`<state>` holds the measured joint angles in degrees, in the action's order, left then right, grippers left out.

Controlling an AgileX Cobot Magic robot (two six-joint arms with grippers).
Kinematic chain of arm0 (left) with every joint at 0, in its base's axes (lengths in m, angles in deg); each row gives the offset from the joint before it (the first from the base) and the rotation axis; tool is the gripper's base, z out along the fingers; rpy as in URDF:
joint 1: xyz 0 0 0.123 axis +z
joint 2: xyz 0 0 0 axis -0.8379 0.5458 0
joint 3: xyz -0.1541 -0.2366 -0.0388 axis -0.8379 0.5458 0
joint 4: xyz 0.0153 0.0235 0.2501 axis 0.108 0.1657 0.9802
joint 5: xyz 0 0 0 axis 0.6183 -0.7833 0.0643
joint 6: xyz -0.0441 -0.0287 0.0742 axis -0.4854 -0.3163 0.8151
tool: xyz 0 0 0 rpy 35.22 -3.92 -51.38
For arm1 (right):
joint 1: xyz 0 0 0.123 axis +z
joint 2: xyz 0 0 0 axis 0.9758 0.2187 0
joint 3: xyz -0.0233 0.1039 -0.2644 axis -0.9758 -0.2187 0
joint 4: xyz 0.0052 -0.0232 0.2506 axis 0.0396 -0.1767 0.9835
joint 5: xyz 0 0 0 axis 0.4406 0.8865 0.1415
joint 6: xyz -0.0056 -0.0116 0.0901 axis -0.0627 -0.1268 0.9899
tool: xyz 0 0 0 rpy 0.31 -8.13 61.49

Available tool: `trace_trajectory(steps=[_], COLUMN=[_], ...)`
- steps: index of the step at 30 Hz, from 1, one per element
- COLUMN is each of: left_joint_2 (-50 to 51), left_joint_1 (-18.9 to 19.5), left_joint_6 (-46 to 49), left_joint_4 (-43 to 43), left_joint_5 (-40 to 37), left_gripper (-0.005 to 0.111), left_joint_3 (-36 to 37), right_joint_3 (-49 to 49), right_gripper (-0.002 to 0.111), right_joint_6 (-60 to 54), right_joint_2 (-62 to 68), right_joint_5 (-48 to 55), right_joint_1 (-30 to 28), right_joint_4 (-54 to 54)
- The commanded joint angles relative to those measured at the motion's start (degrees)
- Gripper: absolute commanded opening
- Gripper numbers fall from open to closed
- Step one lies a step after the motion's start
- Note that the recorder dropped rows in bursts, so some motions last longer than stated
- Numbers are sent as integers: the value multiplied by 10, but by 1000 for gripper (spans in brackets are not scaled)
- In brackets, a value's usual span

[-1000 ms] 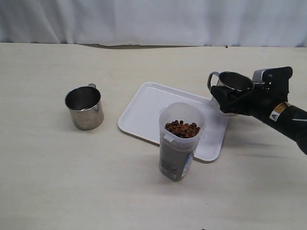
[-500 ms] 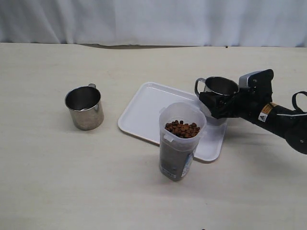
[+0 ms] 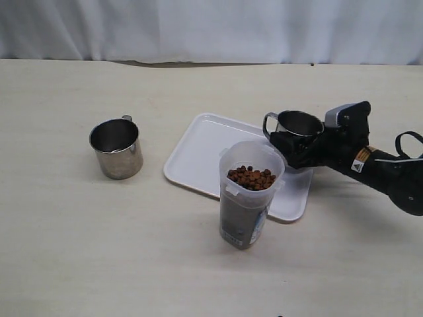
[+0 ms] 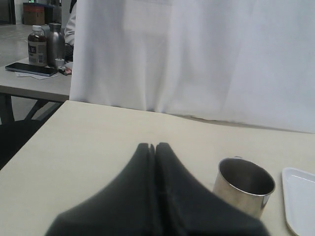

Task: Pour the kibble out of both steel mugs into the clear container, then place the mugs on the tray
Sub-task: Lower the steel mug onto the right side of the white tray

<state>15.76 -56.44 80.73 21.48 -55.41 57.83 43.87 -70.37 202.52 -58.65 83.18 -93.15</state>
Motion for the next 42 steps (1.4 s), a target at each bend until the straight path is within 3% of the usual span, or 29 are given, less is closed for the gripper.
trace_trajectory(steps=[1, 9, 13, 33, 42], left_joint_2=[-1, -1, -1, -1, -1], left_joint_1=[-5, -5, -5, -5, -5], left_joint_6=[-2, -2, -2, -2, -2], left_joint_4=[-2, -2, -2, -2, -2], left_joint_5=[7, 7, 7, 7, 7], left_gripper=[0, 0, 0, 0, 0], left_joint_3=[2, 2, 2, 2, 2], right_joint_3=[6, 6, 6, 6, 6], right_gripper=[19, 69, 84, 85, 85], right_joint_6=[-5, 4, 25, 51, 64], right_joint_2=[3, 2, -2, -16, -72], right_joint_5=[-8, -13, -47, -30, 77], right_joint_1=[-4, -4, -4, -5, -5], right_joint_4=[-3, -10, -14, -43, -71])
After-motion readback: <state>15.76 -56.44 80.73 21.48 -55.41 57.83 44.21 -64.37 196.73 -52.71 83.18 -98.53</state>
